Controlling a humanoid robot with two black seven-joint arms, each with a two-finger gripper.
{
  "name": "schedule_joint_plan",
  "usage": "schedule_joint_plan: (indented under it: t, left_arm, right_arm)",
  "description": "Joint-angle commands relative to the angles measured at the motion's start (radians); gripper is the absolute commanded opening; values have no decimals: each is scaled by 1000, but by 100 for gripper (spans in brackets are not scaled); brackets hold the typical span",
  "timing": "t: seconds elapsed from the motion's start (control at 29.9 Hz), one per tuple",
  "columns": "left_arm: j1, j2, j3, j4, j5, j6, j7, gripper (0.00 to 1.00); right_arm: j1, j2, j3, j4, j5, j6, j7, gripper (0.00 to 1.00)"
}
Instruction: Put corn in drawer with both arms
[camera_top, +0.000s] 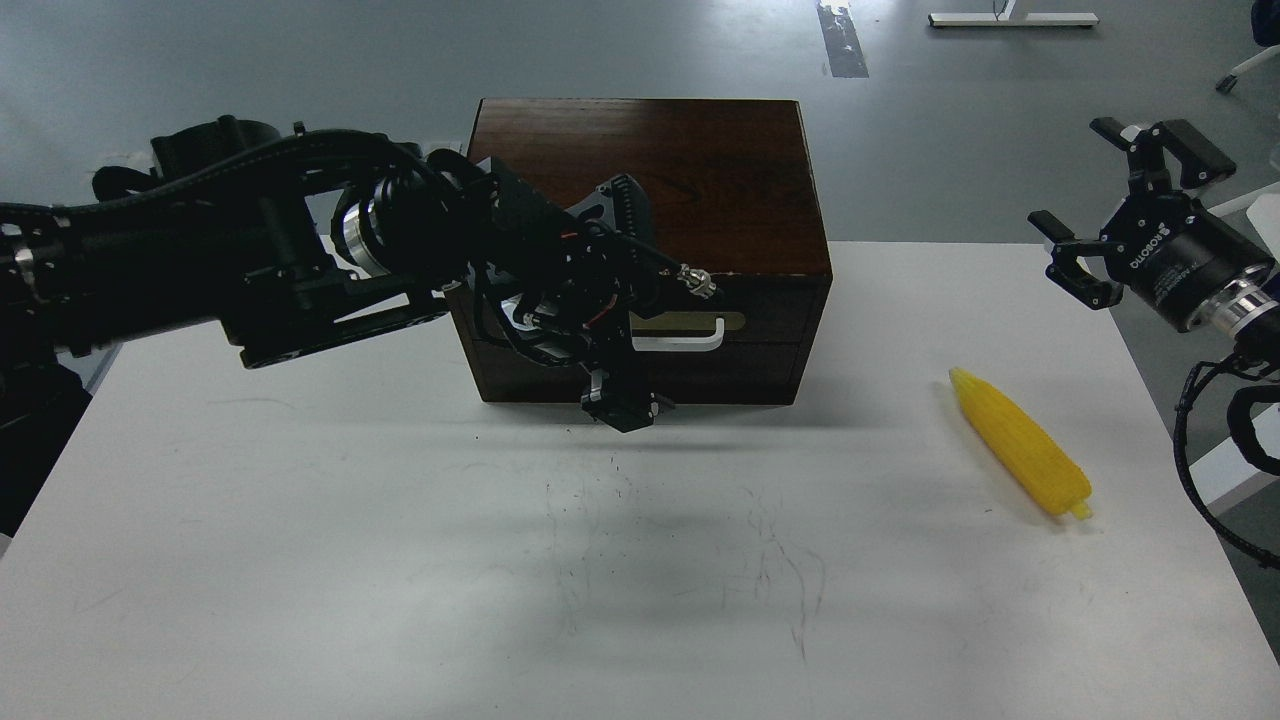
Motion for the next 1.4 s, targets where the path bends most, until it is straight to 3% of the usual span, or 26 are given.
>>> schedule_joint_plan:
  t: [0.0,0.94,1.37]
  left_arm:
    - [6,0,0,3,2,0,0,99]
    - [21,-6,44,-20,3,0,0,99]
    - [9,8,43,-208,-1,0,0,99]
  right_arm:
    - [0,1,0,0,-1,0,0,100]
    - [-3,-9,3,3,0,0,0,100]
    - [-3,-11,3,6,0,0,0,100]
